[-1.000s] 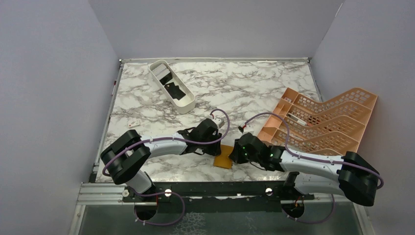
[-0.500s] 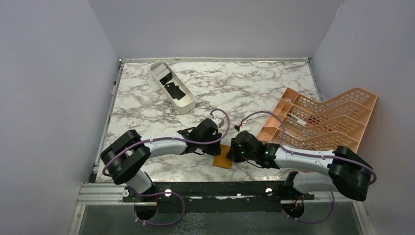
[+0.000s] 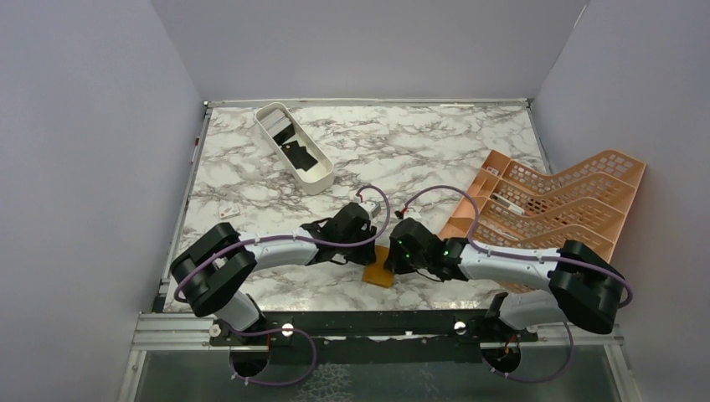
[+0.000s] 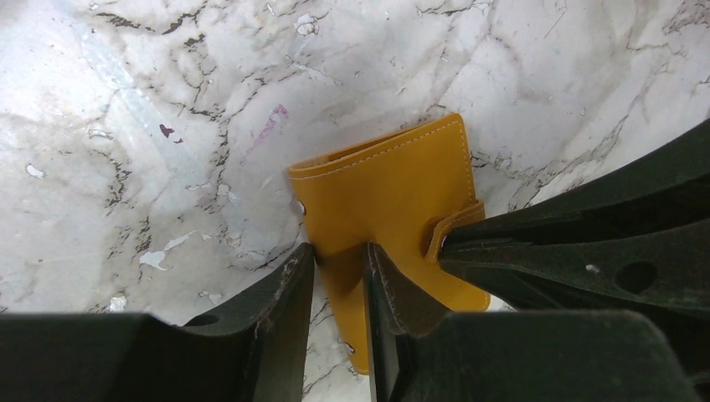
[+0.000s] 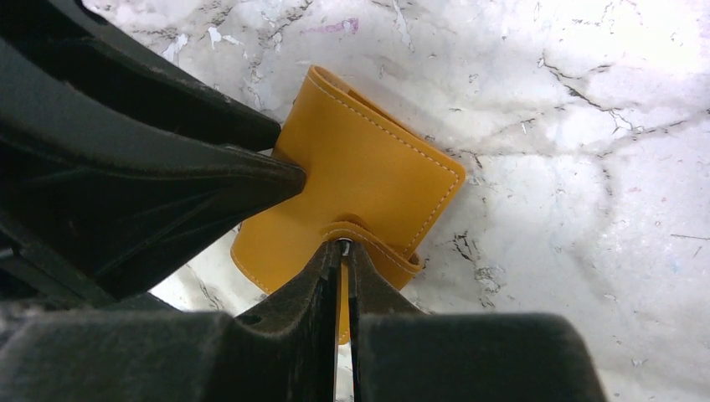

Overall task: Put the credit cards into the card holder
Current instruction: Close the card holder at the center of the board.

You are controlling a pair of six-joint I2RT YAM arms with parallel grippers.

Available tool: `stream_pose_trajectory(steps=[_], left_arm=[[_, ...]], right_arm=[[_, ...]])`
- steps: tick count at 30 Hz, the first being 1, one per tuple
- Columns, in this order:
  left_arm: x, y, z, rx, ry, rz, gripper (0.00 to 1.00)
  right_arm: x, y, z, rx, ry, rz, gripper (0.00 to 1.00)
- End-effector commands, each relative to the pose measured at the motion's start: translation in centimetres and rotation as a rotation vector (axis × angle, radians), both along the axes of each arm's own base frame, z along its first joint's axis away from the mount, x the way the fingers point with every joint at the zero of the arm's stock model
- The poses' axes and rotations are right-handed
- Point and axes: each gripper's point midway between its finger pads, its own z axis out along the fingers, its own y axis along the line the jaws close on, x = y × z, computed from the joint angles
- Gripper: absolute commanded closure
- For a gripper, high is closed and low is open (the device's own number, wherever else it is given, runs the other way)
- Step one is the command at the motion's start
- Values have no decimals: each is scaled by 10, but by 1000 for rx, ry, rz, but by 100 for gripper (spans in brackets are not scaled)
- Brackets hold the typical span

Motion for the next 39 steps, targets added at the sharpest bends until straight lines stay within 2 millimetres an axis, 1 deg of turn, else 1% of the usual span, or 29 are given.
stream_pose_trajectory(steps=[1,7,10,13,17,20,22,24,25,28,30,33,36,38,39], left_arm=[[-10,0,-6,-30,24,2,70],[-17,2,-13,-47,50,2,70],[-19,2,-13,-67,52,8,70],[-23,5,-17,-69,61,12,70],[-25,7,-16,-77,63,16,71],[-21,8,-9,-88,46,27,71],[-16,8,0,-95,24,42,71],[-9,10,14,-108,-11,62,69],[-5,11,23,-116,-35,76,68],[9,19,55,-125,-120,118,64],[19,26,83,-133,-190,147,61],[28,36,128,-157,-295,182,58],[32,46,170,-196,-382,204,52],[32,52,192,-219,-429,208,47],[31,54,202,-231,-447,209,43]], right_arm=[[-12,-21,-36,-149,136,-81,88],[-28,-41,-66,-269,274,-111,87],[-31,-51,-78,-325,324,-123,87],[-32,-57,-89,-342,376,-122,87],[-33,-66,-96,-396,403,-124,88],[-29,-63,-91,-394,390,-117,89],[-21,-54,-80,-366,361,-106,88],[-10,-45,-62,-329,315,-101,87],[-4,-40,-50,-306,285,-97,85],[12,-28,-7,-215,180,-97,77],[20,-21,30,-119,88,-87,74],[22,-19,68,3,-10,-69,68],[17,-24,94,90,-73,-72,60],[15,-28,110,134,-113,-65,51],[14,-31,117,145,-133,-63,40]])
